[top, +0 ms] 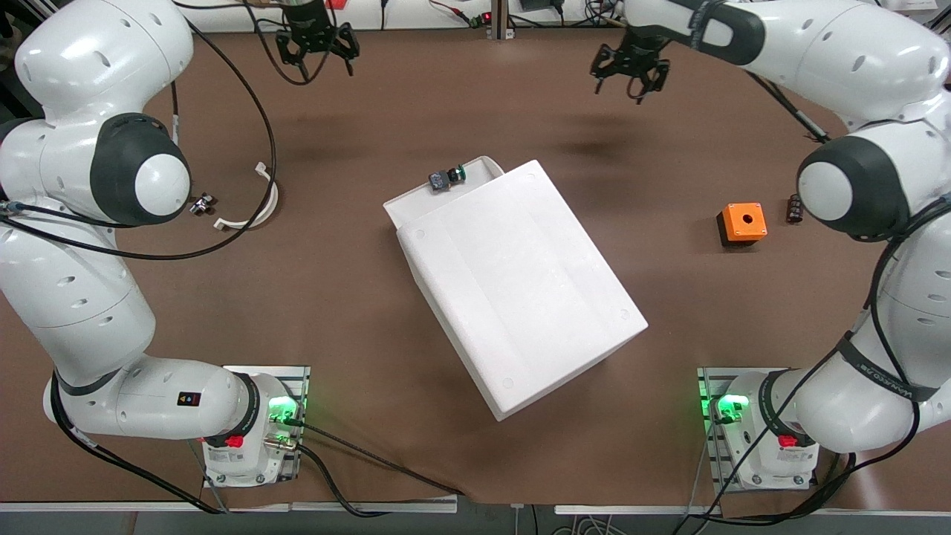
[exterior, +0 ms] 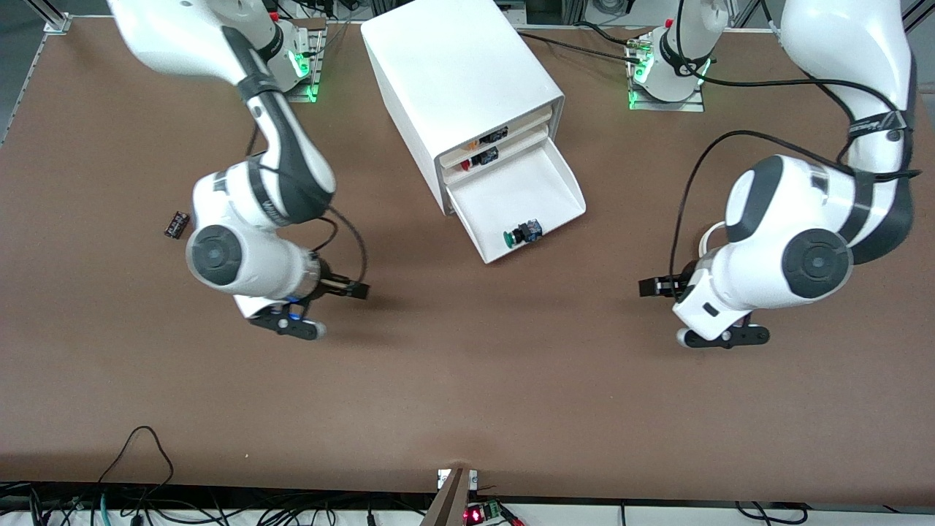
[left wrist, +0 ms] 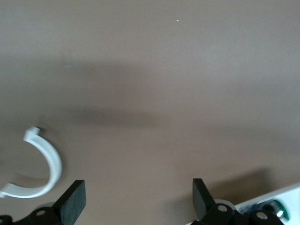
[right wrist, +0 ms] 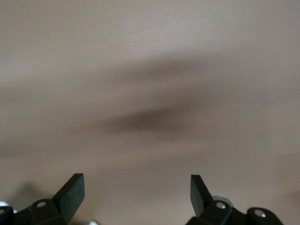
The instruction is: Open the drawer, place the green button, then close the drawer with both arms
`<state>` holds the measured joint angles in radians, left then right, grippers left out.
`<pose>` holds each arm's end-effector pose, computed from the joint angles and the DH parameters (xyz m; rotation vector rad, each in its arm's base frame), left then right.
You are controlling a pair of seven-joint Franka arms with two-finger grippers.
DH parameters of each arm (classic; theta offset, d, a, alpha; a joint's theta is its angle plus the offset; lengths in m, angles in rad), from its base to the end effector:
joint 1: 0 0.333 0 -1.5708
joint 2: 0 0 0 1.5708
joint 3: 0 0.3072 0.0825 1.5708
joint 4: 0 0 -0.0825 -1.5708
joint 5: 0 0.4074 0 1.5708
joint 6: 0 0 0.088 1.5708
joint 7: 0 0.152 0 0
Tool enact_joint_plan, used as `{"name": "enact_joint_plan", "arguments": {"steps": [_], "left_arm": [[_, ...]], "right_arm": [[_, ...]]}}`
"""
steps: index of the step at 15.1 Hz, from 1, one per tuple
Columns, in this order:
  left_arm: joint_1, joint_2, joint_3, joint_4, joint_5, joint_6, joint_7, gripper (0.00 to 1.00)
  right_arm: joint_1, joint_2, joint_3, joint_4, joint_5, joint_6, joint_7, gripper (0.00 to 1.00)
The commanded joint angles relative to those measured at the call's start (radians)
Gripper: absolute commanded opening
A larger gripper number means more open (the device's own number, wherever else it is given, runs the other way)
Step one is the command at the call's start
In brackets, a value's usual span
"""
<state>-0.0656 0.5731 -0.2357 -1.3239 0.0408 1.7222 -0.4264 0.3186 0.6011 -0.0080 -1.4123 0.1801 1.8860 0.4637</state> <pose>0.6854 -0.1794 0.3373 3.0939 0.2199 -0.2817 0.6732 0.2389 0.2794 -3.0086 0.3306 0.2719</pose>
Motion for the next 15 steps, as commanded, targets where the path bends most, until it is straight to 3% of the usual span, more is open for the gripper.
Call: {"name": "enact_joint_plan", "arguments": {"steps": [1,4,7,10,15], "left_arm": [[-0.003,-0.044,-0.034,-0.131,0.011,0.120,-0.147,1.00],[-0.003,-0.093,-0.088,-0.309,0.014,0.316,-0.279,1.00],[-0.005,-0.121,-0.138,-0.461,0.027,0.468,-0.380,1.00],[-0.034,-0.125,-0.154,-0.561,0.028,0.583,-0.460,1.00],[-0.063,-0.127,-0.155,-0.641,0.028,0.649,-0.496,1.00]], "right_arm": [[-0.006,-0.093,-0.058,-0.135,-0.013,0.008,-0.133,1.00],[-0.006,-0.150,-0.156,-0.198,-0.016,0.008,-0.294,1.00],[-0.006,-0.217,-0.208,-0.229,-0.019,-0.004,-0.359,1.00],[-0.004,-0.283,-0.216,-0.234,-0.102,-0.038,-0.358,1.00],[-0.006,-0.377,-0.230,-0.226,-0.110,-0.064,-0.344,1.00]]}}
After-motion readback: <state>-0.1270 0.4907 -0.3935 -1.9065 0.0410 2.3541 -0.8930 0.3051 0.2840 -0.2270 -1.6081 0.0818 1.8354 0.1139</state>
